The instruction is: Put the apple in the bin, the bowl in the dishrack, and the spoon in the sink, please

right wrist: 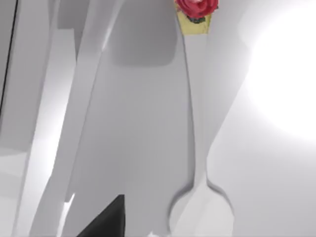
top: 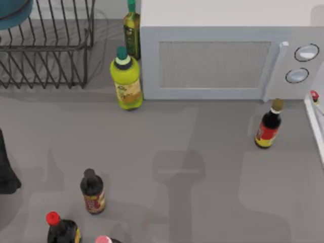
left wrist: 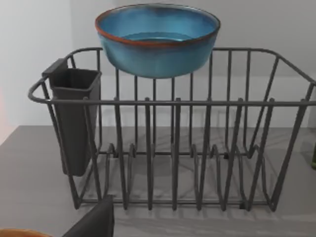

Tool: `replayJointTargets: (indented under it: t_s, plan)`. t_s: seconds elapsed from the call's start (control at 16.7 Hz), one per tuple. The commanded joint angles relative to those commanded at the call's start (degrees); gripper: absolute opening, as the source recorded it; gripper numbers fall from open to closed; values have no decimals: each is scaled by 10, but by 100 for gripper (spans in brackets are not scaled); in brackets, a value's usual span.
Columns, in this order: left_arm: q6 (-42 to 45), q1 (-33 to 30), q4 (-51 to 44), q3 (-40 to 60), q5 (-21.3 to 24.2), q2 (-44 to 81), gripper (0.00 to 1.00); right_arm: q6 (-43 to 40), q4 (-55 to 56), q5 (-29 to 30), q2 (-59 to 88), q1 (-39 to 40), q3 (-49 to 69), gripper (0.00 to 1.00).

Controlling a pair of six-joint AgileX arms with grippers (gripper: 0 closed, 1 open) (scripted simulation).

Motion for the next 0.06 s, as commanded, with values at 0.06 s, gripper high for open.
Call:
replayJointTargets:
  t_s: [0.06]
  plan:
    - [0, 0, 0, 0, 0, 0, 100, 0, 0, 0, 0, 0, 0, 100]
